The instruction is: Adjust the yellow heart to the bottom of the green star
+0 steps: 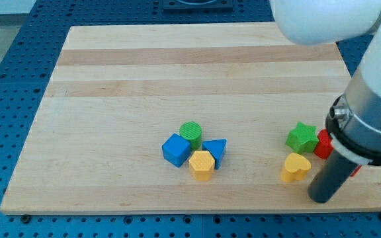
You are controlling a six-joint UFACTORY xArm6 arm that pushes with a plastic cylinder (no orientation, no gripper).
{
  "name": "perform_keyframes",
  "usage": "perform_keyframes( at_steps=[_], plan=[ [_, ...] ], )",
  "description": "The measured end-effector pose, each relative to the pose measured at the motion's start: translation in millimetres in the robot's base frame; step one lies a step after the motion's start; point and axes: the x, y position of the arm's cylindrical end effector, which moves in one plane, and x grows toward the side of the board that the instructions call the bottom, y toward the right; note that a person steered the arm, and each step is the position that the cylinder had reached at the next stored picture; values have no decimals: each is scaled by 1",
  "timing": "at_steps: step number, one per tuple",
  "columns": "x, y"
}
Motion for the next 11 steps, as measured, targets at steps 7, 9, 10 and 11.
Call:
perform_keyframes(
  at_steps=[7,9,10,11],
  plan=[
    [-46,-56],
    [-53,-35],
    [-53,-35],
    [-53,-33]
  ],
)
